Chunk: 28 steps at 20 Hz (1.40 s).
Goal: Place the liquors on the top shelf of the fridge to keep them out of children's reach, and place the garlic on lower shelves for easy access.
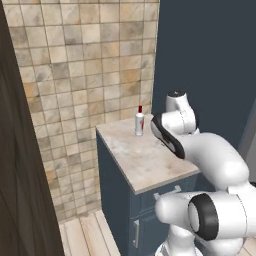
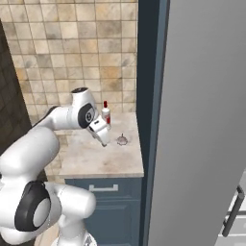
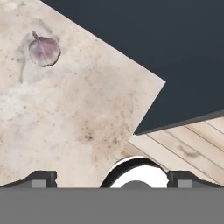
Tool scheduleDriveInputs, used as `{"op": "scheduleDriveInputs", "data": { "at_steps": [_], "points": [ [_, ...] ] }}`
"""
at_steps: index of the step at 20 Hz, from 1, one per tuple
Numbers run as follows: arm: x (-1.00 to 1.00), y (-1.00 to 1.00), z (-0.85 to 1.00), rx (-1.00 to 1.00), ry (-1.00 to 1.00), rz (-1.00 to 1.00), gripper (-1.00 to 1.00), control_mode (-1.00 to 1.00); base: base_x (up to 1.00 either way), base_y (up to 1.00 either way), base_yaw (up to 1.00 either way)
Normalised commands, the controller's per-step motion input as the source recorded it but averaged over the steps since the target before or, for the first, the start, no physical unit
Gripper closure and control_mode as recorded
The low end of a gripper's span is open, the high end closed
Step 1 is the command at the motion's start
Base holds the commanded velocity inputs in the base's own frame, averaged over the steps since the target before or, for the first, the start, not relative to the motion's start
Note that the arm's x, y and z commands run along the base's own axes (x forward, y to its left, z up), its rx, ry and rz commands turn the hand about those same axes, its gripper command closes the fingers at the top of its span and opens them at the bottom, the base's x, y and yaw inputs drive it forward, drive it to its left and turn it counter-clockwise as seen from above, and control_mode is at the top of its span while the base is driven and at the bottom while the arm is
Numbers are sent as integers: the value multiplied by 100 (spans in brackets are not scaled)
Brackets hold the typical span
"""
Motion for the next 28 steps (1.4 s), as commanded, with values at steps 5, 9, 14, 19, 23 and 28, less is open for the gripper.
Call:
{"op": "scheduleDriveInputs", "data": {
  "at_steps": [5,9,14,19,23,28],
  "points": [
    [34,-14,-39,0,0,-5,-100,-100,0,0,0],
    [34,-4,-23,0,1,-5,-100,-100,0,0,0],
    [33,-2,-15,0,0,-3,-100,-100,0,0,0],
    [32,-8,-18,0,0,0,-100,-100,0,0,0],
    [33,-13,-20,0,0,0,-100,-100,0,0,0],
    [32,-4,-19,0,0,0,-100,-100,0,0,0]
  ]
}}
